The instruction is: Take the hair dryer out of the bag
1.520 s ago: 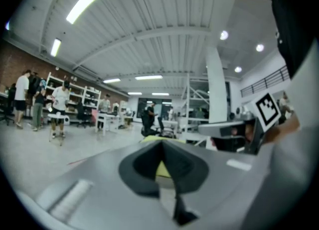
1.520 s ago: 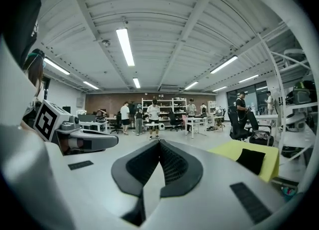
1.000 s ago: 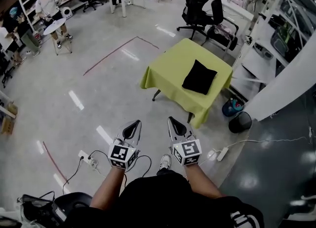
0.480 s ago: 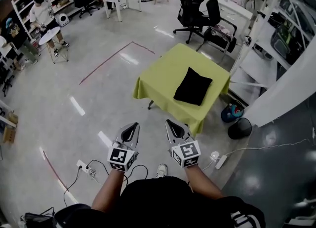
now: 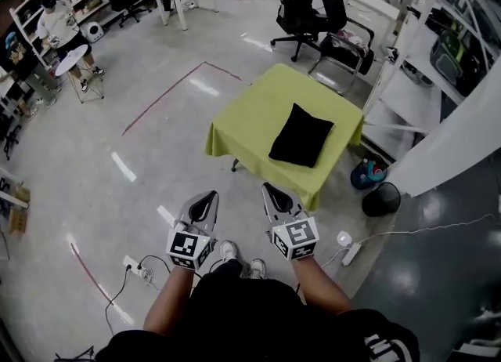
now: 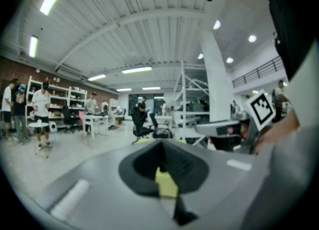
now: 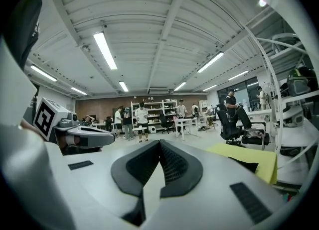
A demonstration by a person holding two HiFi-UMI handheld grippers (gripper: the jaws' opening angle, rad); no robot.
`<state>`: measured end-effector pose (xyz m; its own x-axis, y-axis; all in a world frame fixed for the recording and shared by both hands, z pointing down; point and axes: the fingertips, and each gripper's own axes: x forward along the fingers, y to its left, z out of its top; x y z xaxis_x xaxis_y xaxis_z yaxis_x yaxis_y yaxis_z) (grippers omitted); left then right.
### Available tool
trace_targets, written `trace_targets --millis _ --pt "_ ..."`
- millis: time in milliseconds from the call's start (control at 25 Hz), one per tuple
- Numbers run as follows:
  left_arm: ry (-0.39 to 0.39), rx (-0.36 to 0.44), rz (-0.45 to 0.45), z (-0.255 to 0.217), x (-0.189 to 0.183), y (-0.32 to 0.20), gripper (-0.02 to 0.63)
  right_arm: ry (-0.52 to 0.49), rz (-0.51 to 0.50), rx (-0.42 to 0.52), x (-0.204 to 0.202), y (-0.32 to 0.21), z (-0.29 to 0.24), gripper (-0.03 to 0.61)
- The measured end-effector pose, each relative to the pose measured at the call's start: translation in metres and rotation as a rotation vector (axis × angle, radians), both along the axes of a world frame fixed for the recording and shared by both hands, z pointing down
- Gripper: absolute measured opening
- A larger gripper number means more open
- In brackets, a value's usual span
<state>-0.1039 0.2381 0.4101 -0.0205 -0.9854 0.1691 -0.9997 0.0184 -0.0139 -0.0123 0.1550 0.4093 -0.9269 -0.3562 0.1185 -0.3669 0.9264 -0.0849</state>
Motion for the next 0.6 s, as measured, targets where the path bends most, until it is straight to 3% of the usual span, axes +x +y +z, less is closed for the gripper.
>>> trace_targets --millis 200,600 --pt "0.009 0.004 0.036 0.008 -0.008 -0.031 0.006 -0.016 0.019 0.001 -0.008 -0.022 0.001 0.006" --pt "0.000 0.037 0.211 0.004 -0.038 -0.134 0.006 0.014 0.131 0.029 -0.045 -0.102 -0.002 0.006"
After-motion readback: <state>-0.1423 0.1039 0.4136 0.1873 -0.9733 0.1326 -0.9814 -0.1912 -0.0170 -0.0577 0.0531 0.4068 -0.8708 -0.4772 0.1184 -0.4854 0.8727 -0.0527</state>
